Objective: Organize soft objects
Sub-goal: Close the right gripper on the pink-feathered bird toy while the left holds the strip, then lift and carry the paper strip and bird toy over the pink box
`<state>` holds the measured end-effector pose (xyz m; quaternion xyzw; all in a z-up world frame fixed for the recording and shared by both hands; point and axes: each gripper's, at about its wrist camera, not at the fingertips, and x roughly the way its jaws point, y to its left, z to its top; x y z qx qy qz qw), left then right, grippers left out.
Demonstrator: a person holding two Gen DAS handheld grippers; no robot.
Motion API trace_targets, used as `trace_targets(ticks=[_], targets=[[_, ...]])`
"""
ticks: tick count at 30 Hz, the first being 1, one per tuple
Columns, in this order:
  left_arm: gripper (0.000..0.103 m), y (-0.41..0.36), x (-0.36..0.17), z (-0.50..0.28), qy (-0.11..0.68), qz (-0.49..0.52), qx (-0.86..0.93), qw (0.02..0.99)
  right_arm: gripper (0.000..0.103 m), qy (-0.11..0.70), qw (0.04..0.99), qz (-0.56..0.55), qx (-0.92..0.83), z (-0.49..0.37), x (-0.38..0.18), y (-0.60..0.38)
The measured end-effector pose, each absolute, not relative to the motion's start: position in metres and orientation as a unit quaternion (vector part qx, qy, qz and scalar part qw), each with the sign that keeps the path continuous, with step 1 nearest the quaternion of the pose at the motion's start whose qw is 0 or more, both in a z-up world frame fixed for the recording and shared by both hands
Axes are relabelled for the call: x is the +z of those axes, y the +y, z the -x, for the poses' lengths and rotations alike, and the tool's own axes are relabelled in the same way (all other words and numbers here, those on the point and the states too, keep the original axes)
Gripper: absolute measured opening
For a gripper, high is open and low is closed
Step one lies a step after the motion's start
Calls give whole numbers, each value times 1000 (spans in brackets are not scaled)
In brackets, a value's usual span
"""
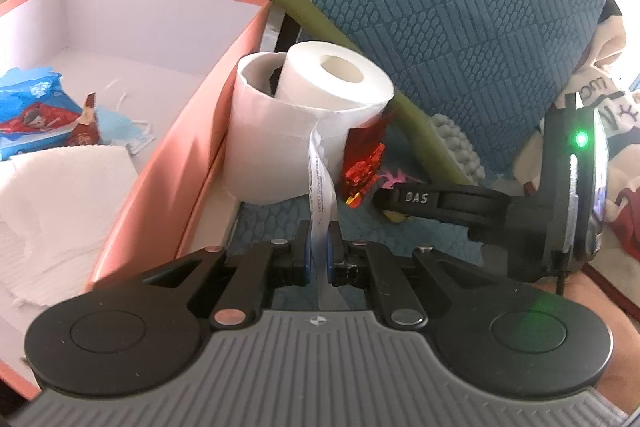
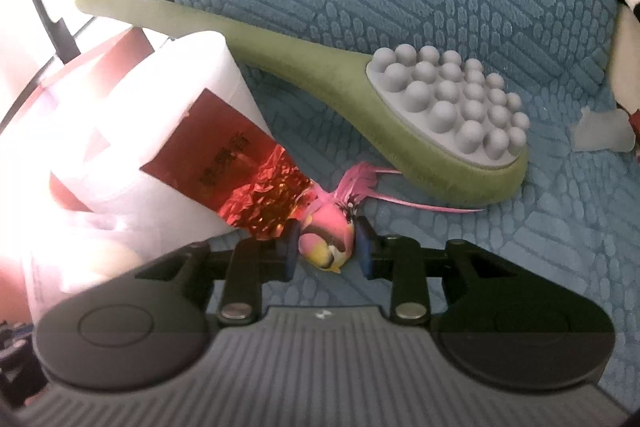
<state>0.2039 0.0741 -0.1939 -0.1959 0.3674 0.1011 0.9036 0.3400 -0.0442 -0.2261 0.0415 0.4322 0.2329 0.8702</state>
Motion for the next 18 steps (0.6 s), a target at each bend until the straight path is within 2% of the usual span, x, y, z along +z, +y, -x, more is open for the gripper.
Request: trace_targets(ticks=[18], targets=[[8,70,-172,-169,365,192,73,908,33,408,882,-52,231,-298,-197,-81]])
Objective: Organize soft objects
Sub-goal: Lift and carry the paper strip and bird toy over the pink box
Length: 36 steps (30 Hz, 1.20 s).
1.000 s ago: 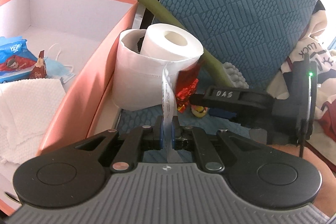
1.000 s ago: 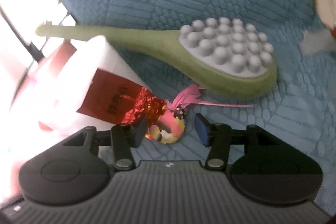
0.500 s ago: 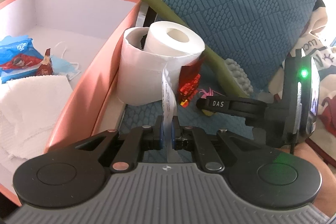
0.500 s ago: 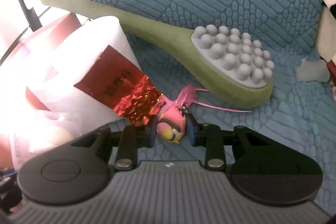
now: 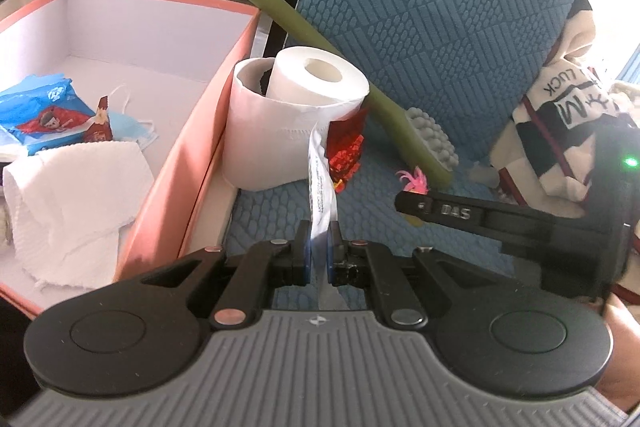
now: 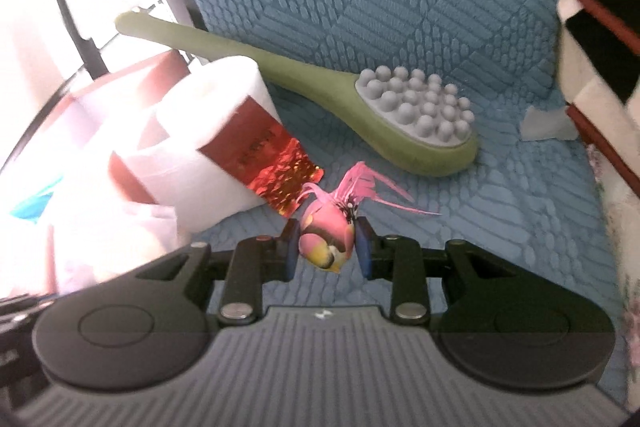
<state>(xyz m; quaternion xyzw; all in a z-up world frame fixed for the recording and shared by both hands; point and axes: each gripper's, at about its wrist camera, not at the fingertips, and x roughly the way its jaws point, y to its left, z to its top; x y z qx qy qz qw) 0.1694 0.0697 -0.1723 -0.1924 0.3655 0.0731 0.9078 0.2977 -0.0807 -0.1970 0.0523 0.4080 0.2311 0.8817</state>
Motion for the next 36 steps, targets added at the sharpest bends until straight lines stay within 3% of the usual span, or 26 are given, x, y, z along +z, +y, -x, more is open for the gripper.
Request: trace_targets(ticks=[20,36], targets=[[8,56,-133,-92,385,184,1,904,33,355,906,-61,222,-154,-138,-123],[8,75,-89,-58,369,182,-37,911,33,333,916,-68,215,-92,-83,-119]])
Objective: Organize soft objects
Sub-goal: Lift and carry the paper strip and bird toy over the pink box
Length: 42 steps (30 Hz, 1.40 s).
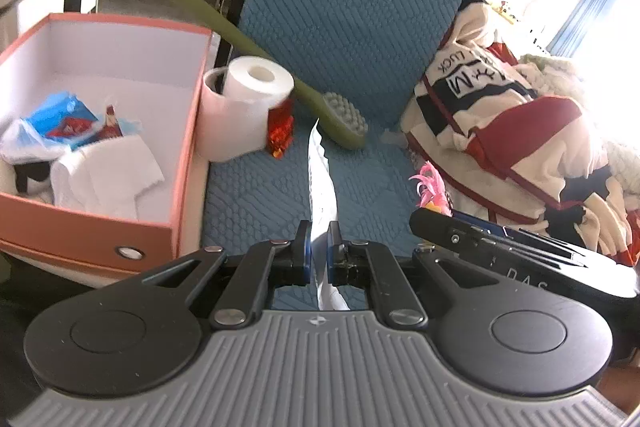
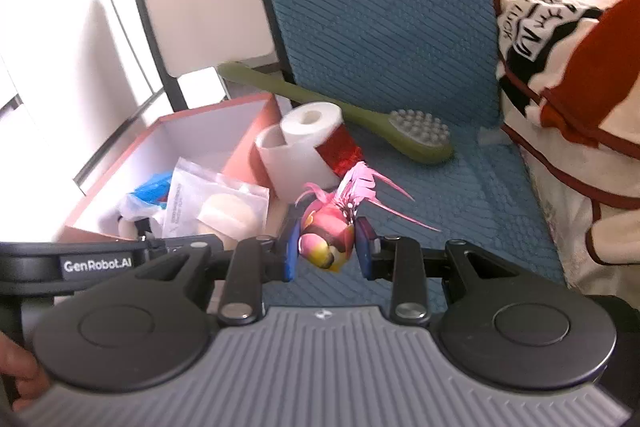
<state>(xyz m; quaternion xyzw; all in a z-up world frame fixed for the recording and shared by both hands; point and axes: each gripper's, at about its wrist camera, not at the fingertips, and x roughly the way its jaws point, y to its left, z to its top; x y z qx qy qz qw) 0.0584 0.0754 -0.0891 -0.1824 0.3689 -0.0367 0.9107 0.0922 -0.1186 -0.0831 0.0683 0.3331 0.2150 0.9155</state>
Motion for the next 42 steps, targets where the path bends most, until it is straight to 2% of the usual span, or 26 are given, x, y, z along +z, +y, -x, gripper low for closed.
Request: trace_targets(ticks=[24,32,42], targets=[[8,213,-53,-15,330,218,67,916,33,301,894,-33,329,-78,-42,13],[8,271,-66,-27,346,227,95,905,33,315,880,-12,354,-86,-50,71],[8,330,-109,-68,389,243,122,880,33,368,863,10,346,-131,-87,123]])
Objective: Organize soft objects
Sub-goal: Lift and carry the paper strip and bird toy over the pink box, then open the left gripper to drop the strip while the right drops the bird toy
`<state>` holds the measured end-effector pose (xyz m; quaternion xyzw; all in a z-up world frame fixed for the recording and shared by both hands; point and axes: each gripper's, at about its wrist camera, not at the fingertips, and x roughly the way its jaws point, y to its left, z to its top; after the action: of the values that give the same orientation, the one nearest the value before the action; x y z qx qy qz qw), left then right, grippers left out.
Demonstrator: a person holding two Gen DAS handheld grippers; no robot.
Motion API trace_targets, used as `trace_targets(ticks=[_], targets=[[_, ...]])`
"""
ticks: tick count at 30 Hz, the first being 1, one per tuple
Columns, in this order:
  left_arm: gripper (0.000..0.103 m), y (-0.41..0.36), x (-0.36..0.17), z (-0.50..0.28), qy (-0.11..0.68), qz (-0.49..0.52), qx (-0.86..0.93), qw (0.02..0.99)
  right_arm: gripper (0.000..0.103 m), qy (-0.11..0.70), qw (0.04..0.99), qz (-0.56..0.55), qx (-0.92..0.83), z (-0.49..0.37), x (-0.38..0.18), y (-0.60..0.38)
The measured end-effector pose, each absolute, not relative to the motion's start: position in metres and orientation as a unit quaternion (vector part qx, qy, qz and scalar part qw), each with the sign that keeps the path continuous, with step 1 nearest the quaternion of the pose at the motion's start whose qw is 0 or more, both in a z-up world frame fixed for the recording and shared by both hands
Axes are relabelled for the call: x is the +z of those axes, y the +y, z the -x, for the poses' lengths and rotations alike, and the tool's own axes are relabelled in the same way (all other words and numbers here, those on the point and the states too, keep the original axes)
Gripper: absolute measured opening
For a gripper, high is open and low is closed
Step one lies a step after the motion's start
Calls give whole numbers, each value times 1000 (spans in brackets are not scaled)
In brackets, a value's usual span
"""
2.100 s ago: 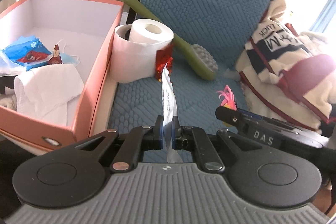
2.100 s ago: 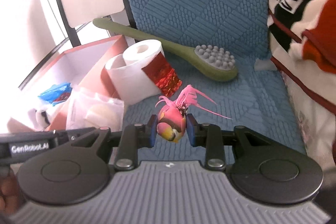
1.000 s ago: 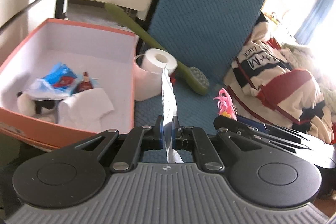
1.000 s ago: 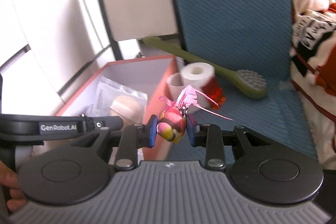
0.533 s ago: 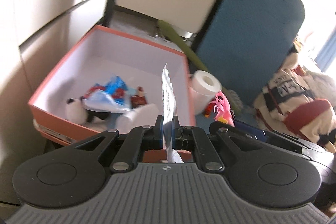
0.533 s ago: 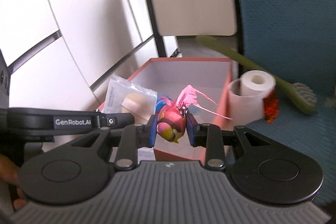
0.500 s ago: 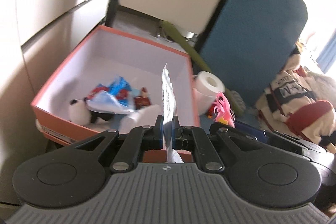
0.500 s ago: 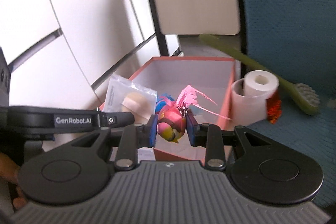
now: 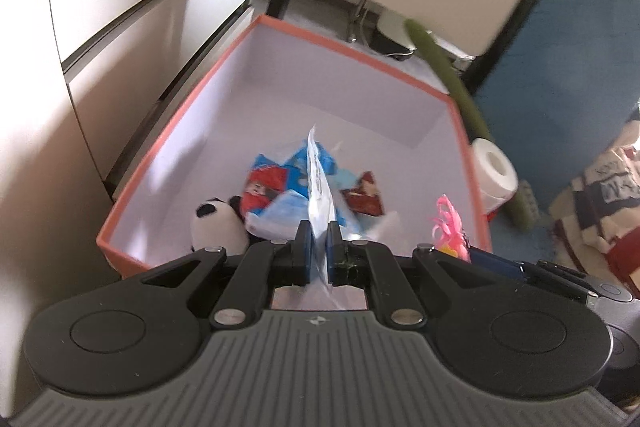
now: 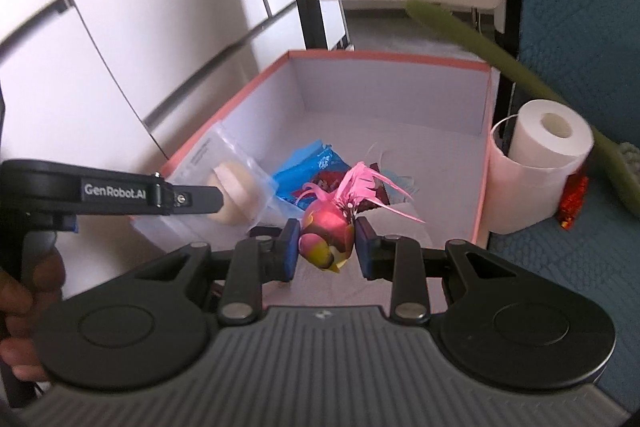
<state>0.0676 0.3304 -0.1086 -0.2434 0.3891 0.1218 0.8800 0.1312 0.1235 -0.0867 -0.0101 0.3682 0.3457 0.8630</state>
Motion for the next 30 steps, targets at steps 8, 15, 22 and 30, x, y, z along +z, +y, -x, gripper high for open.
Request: trace_targets(ticks=[8,15,22,30], targets=[[8,355,-130,-90,399,256,123,872,33,388,854,32,344,-162,-107,152],[9,358,-133,-100,406,252,116,871,33,398,853,32,335,-173,-116,160],[58,357,-129,-94,416,257,115,865,35,399,855,35,329,-172,-114,159],[69,338,-102,-74,381,221,119,890,59,398,856,27,329,-169,-102,150]])
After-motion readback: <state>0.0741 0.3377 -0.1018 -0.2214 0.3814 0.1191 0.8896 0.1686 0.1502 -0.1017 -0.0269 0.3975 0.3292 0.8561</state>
